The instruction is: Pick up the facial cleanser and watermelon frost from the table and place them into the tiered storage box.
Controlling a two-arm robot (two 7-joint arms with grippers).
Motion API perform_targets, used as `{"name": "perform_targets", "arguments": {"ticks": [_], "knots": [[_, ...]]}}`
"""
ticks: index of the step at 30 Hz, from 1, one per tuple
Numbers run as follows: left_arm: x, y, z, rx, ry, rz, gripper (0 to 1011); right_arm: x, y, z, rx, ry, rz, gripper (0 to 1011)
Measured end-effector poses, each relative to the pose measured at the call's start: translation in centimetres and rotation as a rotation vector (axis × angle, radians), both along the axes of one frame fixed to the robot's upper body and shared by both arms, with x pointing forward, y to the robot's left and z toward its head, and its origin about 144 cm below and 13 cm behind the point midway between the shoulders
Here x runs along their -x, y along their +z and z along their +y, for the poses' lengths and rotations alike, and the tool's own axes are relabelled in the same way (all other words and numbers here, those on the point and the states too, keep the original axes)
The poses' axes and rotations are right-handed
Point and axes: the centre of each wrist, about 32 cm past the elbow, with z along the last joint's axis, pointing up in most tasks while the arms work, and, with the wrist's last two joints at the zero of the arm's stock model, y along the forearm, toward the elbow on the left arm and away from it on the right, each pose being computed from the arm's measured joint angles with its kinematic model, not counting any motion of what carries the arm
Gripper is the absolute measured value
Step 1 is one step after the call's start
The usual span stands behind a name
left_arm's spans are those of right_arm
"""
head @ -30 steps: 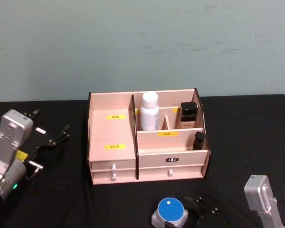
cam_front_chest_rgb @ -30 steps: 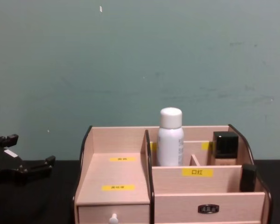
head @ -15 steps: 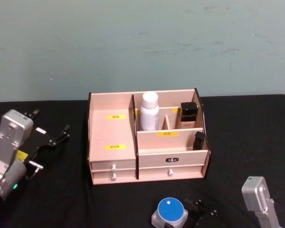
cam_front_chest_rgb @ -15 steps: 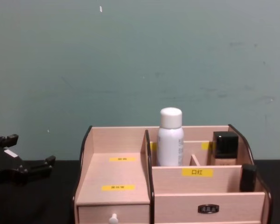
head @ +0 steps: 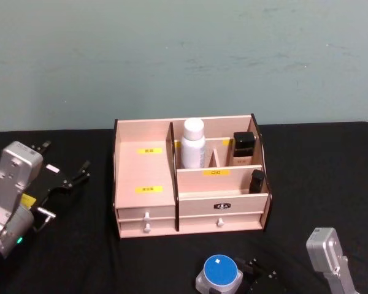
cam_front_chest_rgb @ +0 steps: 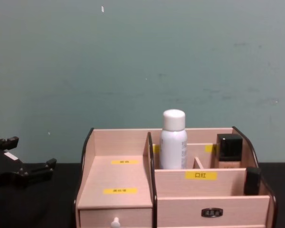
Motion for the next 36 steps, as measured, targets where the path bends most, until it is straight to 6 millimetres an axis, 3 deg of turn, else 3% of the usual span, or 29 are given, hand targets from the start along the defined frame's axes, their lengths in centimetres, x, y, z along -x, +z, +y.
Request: {"name": "perform_targets", "arguments": {"ticks": [16,36], "knots": [[0.0,0.0,0.0,0.0,0.0,0.0,1010,-1.2,0.2,0.8,0.014,0.014,-0.002,1002],[0.0,0.0,0.0,0.0,0.0,0.0,1010,-1.3,0.0,1.2,0.037,0.023,0.023,1003]]}}
